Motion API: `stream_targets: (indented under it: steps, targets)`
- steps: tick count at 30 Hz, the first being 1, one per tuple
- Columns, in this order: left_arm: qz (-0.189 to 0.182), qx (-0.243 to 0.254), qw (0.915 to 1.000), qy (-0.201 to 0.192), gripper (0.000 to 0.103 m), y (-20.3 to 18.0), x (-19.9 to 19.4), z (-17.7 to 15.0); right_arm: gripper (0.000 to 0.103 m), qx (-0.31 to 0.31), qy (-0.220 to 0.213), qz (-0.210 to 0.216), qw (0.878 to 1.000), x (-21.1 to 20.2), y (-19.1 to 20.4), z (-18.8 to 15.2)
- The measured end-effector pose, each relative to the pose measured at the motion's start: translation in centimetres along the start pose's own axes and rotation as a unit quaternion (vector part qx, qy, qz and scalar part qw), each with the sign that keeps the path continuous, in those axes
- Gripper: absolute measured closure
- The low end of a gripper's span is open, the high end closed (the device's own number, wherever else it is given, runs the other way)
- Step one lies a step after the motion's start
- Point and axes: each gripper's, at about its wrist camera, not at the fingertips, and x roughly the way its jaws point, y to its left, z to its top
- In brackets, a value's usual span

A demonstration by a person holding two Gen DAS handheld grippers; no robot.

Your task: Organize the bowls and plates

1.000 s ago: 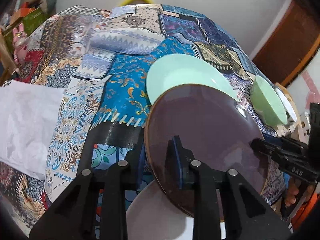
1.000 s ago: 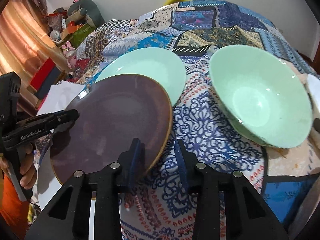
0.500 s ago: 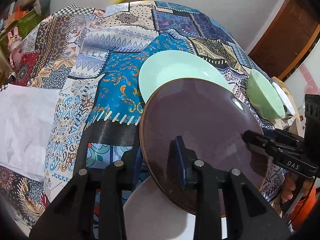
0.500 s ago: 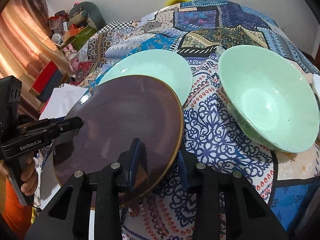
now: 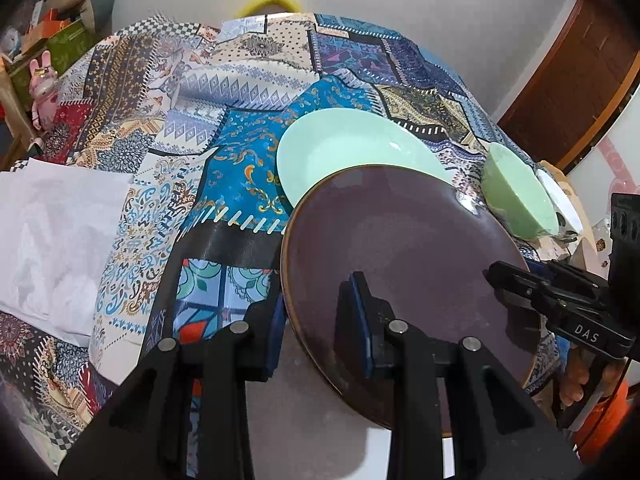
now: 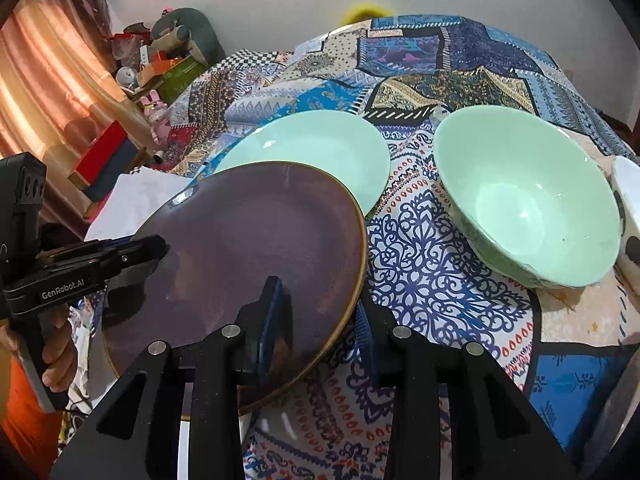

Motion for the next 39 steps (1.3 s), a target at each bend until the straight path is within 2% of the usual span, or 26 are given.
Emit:
stream_targets:
  steps: [22,39]
  targets:
    - [-0.009,0.018,0.9981,-0.058,0.073,-6.0,-7.9,-2.6,0.071,-0.007,-0.058,0.013,0.998,-7.6,-0.4,-2.2]
    - [-0.020,0.032,0.9982,-0.047,0.073,-11.2,-10.6,-7.5,0.071,-0.002,-0.077,0.013,0.997,-12.7,-2.1,-6.7]
